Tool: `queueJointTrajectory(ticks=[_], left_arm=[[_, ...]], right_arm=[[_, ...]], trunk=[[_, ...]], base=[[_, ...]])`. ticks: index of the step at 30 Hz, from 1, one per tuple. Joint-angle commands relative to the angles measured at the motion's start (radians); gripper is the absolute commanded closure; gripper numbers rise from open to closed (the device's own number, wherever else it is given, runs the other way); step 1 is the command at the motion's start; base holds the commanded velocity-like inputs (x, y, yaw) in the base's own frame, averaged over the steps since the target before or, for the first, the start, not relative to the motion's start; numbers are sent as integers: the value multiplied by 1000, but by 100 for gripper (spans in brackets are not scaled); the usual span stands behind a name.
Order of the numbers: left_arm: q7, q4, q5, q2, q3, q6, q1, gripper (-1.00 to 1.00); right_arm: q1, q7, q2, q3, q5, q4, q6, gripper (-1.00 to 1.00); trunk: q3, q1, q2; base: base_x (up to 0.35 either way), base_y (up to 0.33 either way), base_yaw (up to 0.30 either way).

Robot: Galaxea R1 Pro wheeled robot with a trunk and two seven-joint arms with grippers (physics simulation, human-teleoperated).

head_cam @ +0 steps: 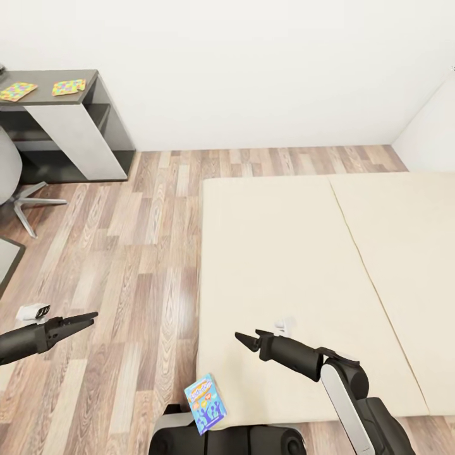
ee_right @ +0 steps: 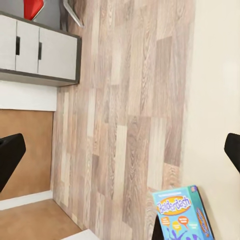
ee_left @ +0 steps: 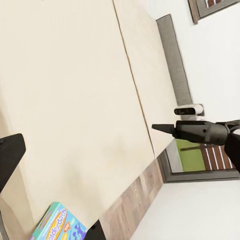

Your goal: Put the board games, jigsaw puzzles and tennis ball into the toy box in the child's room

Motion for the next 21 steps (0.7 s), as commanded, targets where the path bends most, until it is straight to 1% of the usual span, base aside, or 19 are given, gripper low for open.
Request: queueJointTrajectory(ticks=[1,5,9,13,21], left_arm=[[-4,0,-1,0,0,11,0,-100],[-4,0,-1,0,0,11,0,-100],[-4,0,-1,0,0,11,0,-100],[-4,0,-1,0,0,11,0,-100],[-4,0,-1,0,0,11,0,-100]], right_arm=[[-1,1,0,0,-3,-2,5,-100],[0,5,2,0,-9,-5,0,-100],[2,6,3,0,-13,-6,-27,-100],[7,6,4,0,-14,-6,-37,-100],[11,7,4,-1,-15,-3,-44,-100]], trunk=[[1,1,-1],[7,1,-1],[14,1,-1],[20,1,-1],[24,1,-1]], base=[[0,0,0],[0,0,0],[0,0,1],[0,0,38],[0,0,36]])
